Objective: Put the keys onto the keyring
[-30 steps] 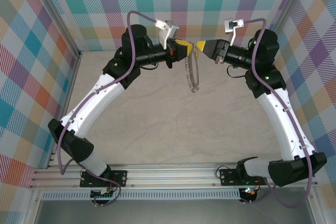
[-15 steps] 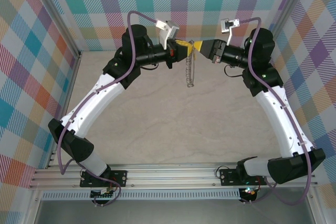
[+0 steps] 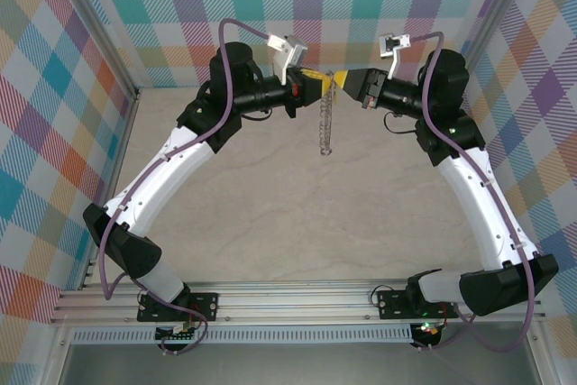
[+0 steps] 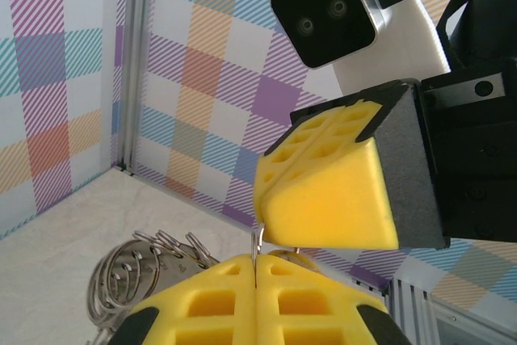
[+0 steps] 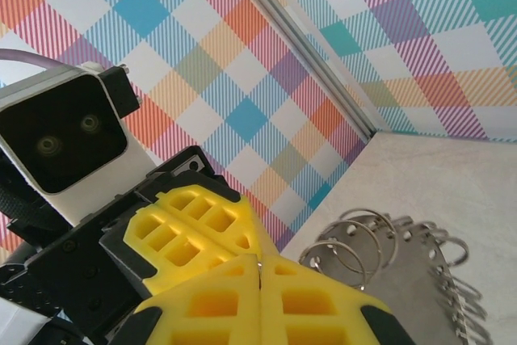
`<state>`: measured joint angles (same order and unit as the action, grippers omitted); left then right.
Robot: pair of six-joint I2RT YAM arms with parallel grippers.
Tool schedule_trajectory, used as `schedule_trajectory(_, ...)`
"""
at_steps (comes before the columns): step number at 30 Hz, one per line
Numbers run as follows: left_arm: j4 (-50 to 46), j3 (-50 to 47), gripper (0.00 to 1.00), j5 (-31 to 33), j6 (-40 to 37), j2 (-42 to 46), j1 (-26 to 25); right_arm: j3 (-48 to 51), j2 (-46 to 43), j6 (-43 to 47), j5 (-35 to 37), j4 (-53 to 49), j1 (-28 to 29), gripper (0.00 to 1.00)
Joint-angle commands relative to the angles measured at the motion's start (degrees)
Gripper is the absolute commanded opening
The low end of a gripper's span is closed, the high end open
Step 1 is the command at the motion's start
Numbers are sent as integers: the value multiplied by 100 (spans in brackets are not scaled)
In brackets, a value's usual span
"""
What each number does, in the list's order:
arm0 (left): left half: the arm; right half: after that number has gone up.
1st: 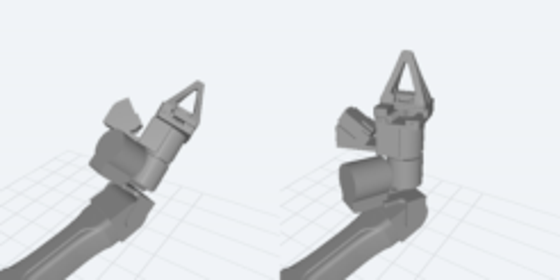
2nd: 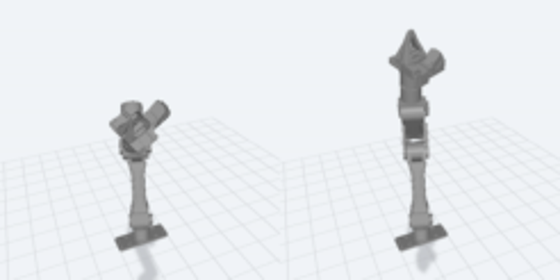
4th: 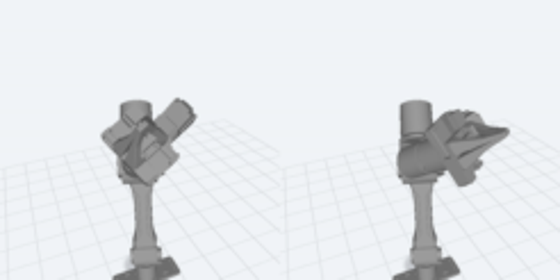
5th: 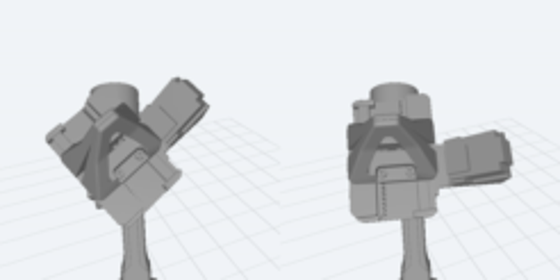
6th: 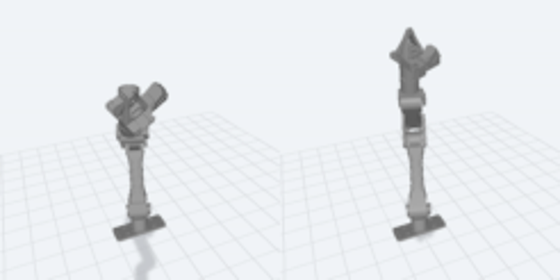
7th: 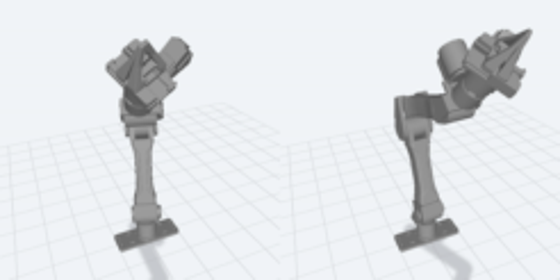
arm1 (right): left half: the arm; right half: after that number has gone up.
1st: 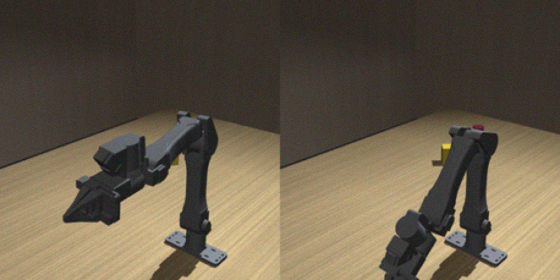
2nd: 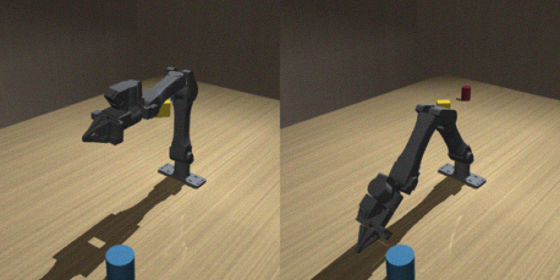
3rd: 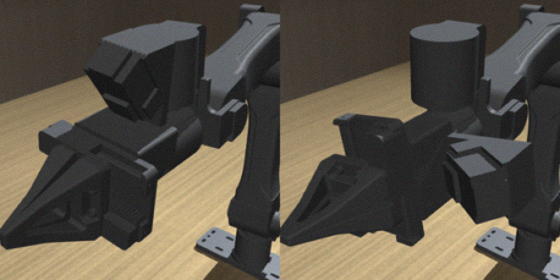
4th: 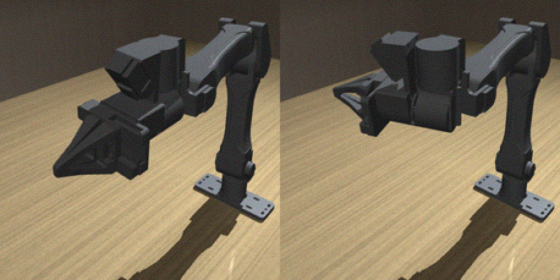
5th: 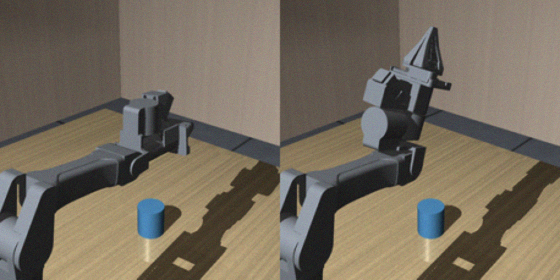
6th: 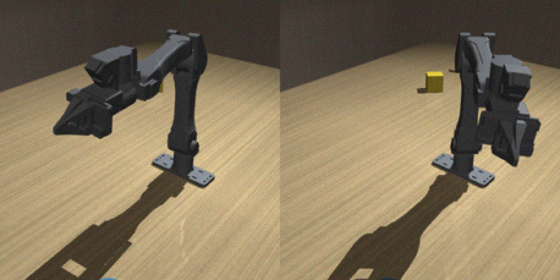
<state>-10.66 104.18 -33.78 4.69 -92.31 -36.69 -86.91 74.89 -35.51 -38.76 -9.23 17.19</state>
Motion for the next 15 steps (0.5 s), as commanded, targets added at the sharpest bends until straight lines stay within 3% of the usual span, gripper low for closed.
schedule_trajectory(1,448,160,0,-217,15,159,-119,208,-45,64,217,-146,-74,0)
schedule_trajectory(15,631,-33,0,14,-49,275,-116,433,-127,-172,-79,-109,-293,0)
